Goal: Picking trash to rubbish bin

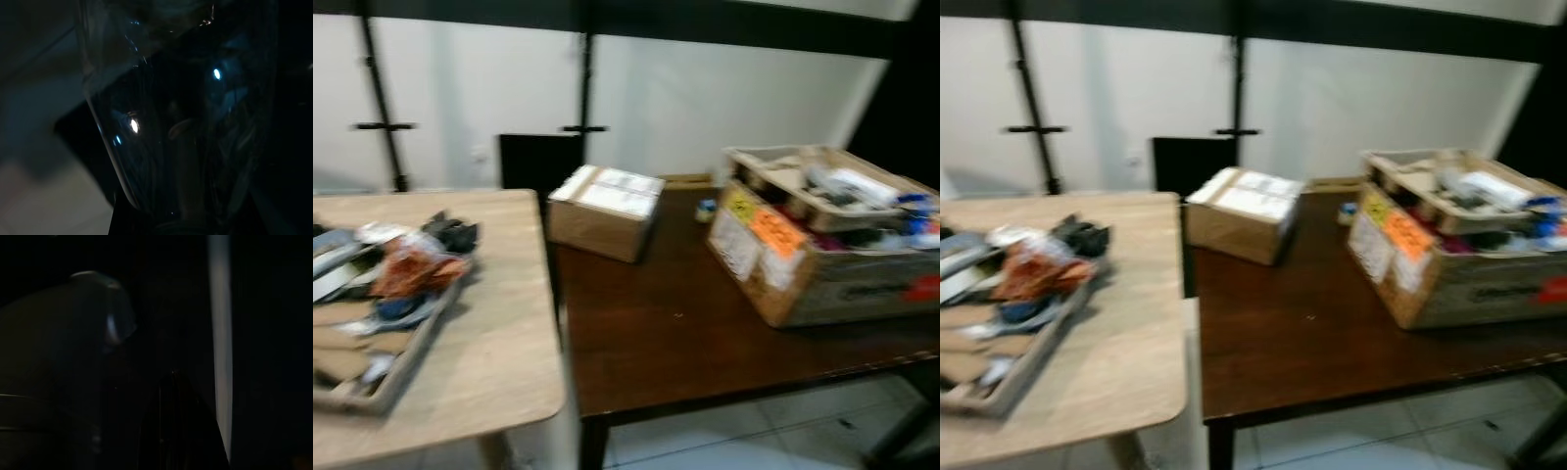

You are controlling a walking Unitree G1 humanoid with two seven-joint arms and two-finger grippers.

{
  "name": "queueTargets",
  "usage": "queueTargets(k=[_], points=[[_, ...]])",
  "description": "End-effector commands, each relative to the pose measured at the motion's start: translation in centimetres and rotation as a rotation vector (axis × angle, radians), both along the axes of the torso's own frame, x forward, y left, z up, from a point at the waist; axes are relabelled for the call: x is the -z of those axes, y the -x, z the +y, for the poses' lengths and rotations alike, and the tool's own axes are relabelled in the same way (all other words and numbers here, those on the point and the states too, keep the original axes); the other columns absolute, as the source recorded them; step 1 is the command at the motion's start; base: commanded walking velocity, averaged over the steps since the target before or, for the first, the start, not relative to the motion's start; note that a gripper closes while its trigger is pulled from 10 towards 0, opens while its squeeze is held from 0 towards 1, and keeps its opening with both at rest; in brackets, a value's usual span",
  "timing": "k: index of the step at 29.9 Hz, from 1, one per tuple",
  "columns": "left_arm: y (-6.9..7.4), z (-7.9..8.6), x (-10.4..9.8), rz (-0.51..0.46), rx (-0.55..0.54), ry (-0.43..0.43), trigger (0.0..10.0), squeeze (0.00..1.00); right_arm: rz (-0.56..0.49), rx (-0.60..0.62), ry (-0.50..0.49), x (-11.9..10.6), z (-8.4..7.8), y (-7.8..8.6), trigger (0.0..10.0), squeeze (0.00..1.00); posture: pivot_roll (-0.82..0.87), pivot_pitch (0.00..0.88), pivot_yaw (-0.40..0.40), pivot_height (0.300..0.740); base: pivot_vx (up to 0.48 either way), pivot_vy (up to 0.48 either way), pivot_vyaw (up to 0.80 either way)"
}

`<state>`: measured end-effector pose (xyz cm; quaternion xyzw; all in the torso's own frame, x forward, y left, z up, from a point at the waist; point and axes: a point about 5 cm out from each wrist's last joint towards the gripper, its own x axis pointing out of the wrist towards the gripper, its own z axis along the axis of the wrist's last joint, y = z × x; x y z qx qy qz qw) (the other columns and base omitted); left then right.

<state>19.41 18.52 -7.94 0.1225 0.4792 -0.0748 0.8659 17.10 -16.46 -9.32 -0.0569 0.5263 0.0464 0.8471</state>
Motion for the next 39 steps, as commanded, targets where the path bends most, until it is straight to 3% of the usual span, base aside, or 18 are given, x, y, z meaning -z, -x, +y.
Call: queueTargets(k=[1,11,15,20,22,25,28,29,31,32,37,39], points=[[1.0,-0.1,0.5,0.031,0.006,-0.012,10.0,0.00,0.038,0.013,-0.004,0.5,-0.1,1.2,10.0,0.00,-0.05,0.111,-0.042,0.740,0.000,0.000,-0.80],[1.5,-1.0,0.9,0.044,0.033,-0.035,10.0,0.00,0.047,0.019,-0.018,0.7,-0.2,1.7,10.0,0.00,-0.04,0.115,-0.046,0.740,0.000,0.000,-0.80],[1.6,-1.1,1.0,0.052,0.040,-0.058,10.0,0.00,0.030,0.011,-0.010,0.0,-1.3,0.1,10.0,0.00,-0.04,0.118,-0.048,0.740,0.000,0.000,0.00],[1.6,-0.8,1.0,0.037,-0.061,-0.086,10.0,0.00,0.023,0.011,-0.011,-0.2,-1.5,-0.2,10.0,0.00,-0.04,0.122,-0.045,0.740,0.000,0.000,0.00],[1.3,0.5,0.6,0.011,-0.191,-0.153,10.0,0.00,0.015,0.014,-0.017,-0.3,-1.6,-0.5,10.0,0.00,-0.04,0.122,-0.045,0.740,0.000,0.000,0.00],[1.3,1.1,0.5,0.013,-0.205,-0.169,10.0,0.00,0.019,0.009,-0.018,-0.3,-1.6,-0.5,10.0,0.00,-0.03,0.127,-0.048,0.740,0.000,0.000,0.00],[1.5,1.4,0.7,0.037,-0.111,-0.172,10.0,0.00,0.041,-0.006,-0.023,-0.2,-1.6,-0.3,10.0,0.00,-0.03,0.128,-0.049,0.740,0.000,0.000,0.00],[2.5,1.3,1.1,0.083,0.012,-0.171,10.0,0.00,0.065,-0.026,-0.025,-0.1,-1.7,0.0,10.0,0.00,-0.03,0.129,-0.049,0.740,0.000,0.000,0.00],[3.0,1.3,1.3,0.110,0.048,-0.175,10.0,0.00,0.075,-0.031,-0.031,-0.1,-1.7,0.1,10.0,0.00,-0.03,0.132,-0.049,0.740,0.000,0.000,0.00],[4.2,1.6,1.8,0.182,0.139,-0.183,10.0,0.00,0.091,-0.046,-0.032,-0.1,-1.8,0.2,10.0,0.00,-0.03,0.134,-0.050,0.740,0.000,0.000,0.00],[5.5,1.9,2.2,0.259,0.259,-0.192,10.0,0.00,0.104,-0.058,-0.025,-0.1,-2.2,0.4,10.0,0.00,-0.03,0.138,-0.052,0.740,0.000,0.000,0.00],[6.7,2.6,2.4,0.359,0.457,-0.246,10.0,0.00,0.113,-0.067,-0.015,-0.2,-2.6,0.4,10.0,0.00,-0.03,0.141,-0.056,0.740,0.000,0.000,0.00]])
